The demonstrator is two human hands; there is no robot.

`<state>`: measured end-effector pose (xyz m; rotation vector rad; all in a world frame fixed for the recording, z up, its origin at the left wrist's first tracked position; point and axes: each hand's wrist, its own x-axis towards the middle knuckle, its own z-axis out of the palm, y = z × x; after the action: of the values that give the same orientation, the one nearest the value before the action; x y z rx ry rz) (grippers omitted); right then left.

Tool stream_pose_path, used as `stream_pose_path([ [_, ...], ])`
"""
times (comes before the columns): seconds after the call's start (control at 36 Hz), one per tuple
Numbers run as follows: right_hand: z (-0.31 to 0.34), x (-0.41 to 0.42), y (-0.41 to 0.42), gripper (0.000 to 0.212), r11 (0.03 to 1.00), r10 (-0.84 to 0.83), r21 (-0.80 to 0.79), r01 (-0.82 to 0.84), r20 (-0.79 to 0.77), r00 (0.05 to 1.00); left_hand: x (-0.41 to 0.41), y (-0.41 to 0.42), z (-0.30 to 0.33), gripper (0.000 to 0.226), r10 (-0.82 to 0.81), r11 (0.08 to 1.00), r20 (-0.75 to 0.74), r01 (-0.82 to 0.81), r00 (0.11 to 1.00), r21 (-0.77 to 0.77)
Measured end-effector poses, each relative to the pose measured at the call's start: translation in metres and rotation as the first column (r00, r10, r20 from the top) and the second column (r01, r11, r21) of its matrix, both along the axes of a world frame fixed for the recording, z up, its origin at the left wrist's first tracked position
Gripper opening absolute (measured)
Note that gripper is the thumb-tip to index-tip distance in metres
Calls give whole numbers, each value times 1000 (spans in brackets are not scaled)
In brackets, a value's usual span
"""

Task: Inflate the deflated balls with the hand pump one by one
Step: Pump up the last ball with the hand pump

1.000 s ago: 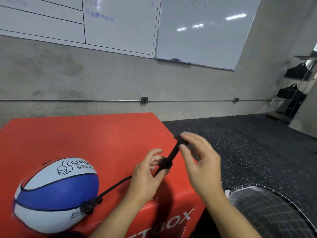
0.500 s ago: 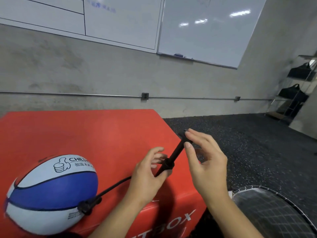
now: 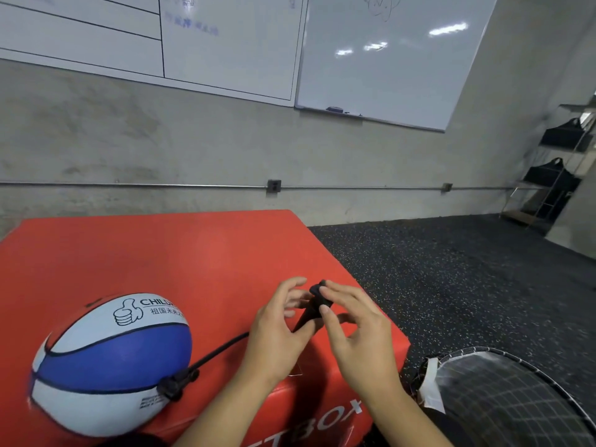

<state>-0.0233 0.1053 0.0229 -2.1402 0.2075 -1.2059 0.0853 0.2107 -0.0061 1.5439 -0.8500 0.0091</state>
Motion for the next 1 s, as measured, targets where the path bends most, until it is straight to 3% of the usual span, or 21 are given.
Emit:
stream_pose_path([
  [0.17,14,-2,1,33,999,-7,-49,5,-30,1000,1,0,-1,54,13,1000,9,-13,1000,18],
  [0.33,69,-15,-4,29,999,-33,-9,34,151,988,-2,0,1,54,-21,999,-1,21,1000,31],
  [0.44,86,-20,-15,24,999,-44,7,44,174,984,1,-2,0,54,-32,999,1,32,999,40],
  [0.61,76,-17,-16,23,996,-87,3,88,187,979,2,-6,0,54,-50,998,-14,51,999,23],
  [1.0,18,9,-7,30,998,-4,62,-2,110,994,8,-10,-2,68,-52,998,-14,52,999,-32],
])
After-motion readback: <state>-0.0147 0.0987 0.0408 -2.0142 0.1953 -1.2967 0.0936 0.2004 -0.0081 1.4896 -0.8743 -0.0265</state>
